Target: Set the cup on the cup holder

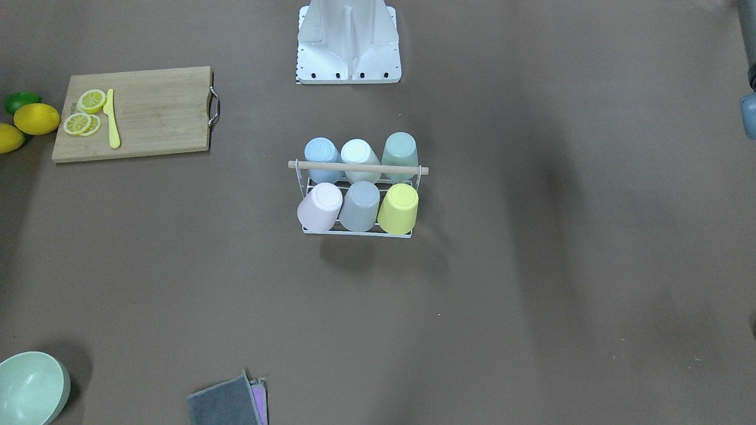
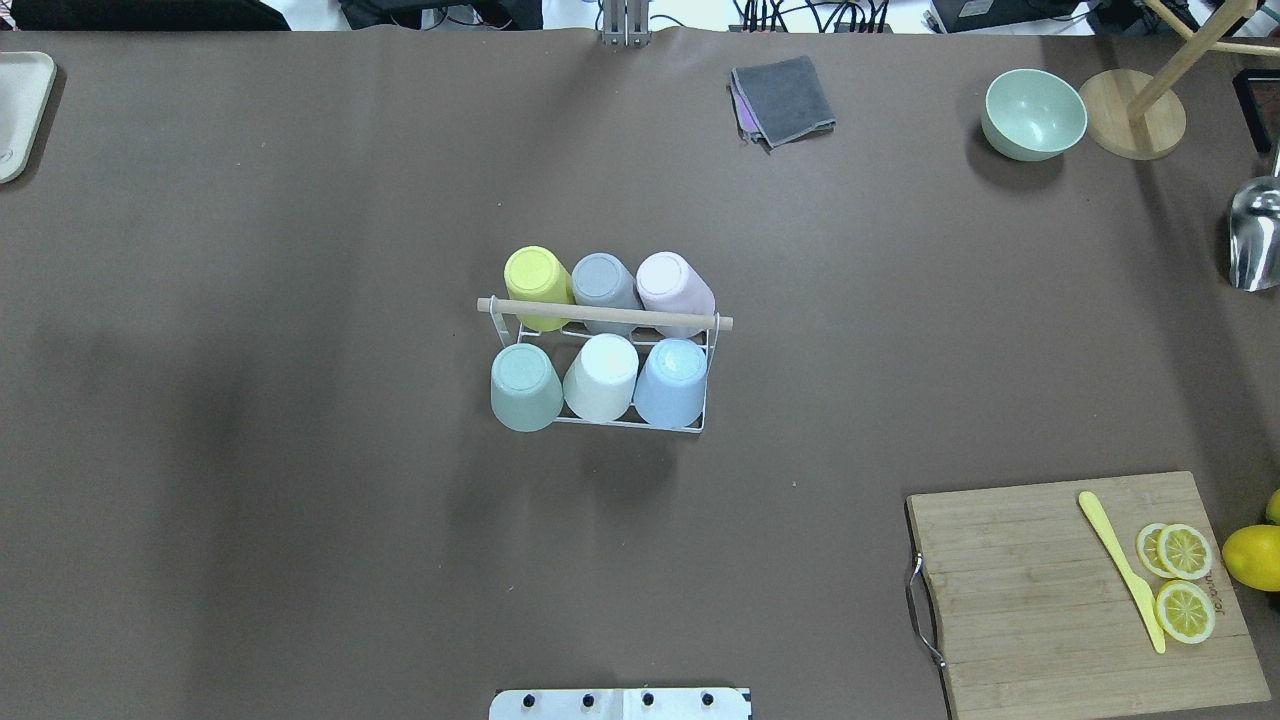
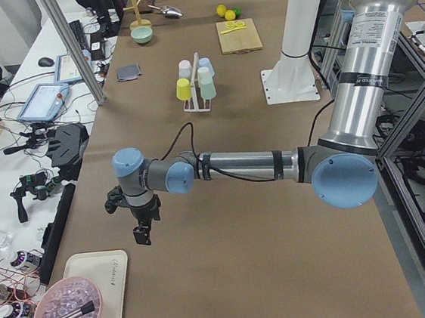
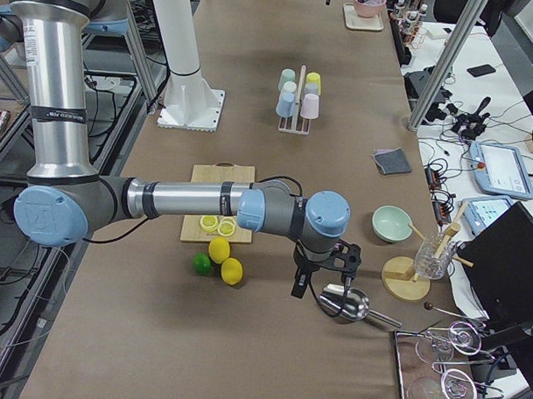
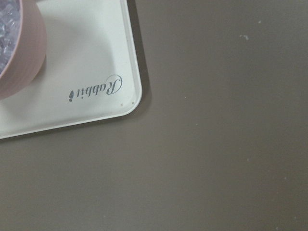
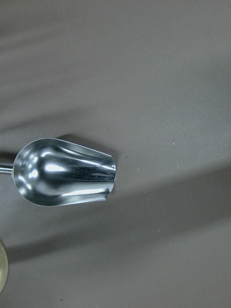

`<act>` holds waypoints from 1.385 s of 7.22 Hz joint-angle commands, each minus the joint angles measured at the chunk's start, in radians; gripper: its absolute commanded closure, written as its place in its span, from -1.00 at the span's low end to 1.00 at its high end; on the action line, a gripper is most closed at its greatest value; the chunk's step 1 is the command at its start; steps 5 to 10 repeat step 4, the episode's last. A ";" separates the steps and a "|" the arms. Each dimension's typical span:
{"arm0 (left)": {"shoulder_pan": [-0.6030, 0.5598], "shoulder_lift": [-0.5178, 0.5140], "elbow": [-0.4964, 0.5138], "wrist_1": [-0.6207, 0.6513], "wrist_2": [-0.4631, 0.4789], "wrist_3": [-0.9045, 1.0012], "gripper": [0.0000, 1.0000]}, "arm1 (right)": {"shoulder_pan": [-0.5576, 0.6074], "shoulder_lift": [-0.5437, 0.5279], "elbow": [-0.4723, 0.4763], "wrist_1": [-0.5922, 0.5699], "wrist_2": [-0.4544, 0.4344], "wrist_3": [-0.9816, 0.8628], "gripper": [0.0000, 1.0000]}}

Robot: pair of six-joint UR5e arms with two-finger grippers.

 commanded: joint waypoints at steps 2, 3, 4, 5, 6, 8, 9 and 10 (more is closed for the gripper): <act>-0.001 0.002 -0.003 0.025 -0.044 -0.075 -0.94 | 0.002 -0.001 0.002 0.000 0.001 -0.001 -1.00; -0.001 0.005 -0.001 0.017 -0.054 -0.075 -0.94 | 0.002 -0.001 0.007 0.000 0.003 -0.001 -1.00; 0.000 0.028 -0.023 -0.003 -0.090 -0.079 -0.94 | 0.002 -0.003 0.008 0.000 0.001 -0.001 -1.00; 0.000 0.028 -0.023 -0.003 -0.090 -0.079 -0.94 | 0.002 -0.003 0.008 0.000 0.001 -0.001 -1.00; 0.000 0.028 -0.023 -0.003 -0.090 -0.079 -0.94 | 0.002 -0.003 0.008 0.000 0.001 -0.001 -1.00; 0.000 0.028 -0.023 -0.003 -0.090 -0.079 -0.94 | 0.002 -0.003 0.008 0.000 0.001 -0.001 -1.00; 0.000 0.028 -0.023 -0.003 -0.090 -0.079 -0.94 | 0.002 -0.003 0.008 0.000 0.001 -0.001 -1.00; 0.000 0.028 -0.023 -0.003 -0.090 -0.079 -0.94 | 0.002 -0.003 0.008 0.000 0.001 -0.001 -1.00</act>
